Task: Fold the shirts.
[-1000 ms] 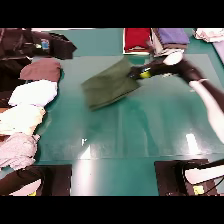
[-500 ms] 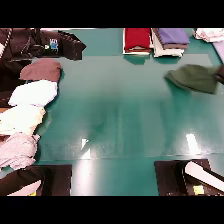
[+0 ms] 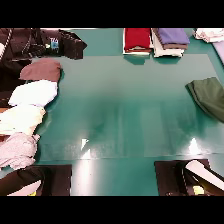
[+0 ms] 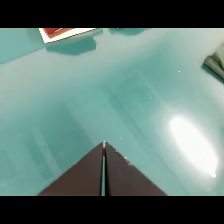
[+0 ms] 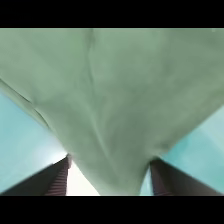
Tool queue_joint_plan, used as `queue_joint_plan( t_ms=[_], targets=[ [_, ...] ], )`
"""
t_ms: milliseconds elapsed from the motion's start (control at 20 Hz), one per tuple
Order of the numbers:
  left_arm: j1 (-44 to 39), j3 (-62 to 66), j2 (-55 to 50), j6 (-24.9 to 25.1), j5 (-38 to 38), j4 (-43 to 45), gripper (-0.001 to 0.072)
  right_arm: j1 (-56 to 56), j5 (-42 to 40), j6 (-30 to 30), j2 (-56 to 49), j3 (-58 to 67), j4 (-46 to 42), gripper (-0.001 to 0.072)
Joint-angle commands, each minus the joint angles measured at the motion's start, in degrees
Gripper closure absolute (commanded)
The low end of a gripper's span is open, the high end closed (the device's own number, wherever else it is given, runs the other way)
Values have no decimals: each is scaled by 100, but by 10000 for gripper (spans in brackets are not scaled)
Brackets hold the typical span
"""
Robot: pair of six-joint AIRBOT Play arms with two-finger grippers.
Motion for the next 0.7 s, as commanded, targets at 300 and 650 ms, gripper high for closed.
queue_joint_plan(
  t_ms=[300, 650],
  targets=[
    [-2, 0, 2, 13, -44, -4, 686, 811, 1110, -2, 46, 1392, 881, 138],
    [0, 0, 4, 11, -33, 0, 686, 4680, 422, -7, 538, 1392, 804, 139]
  ],
)
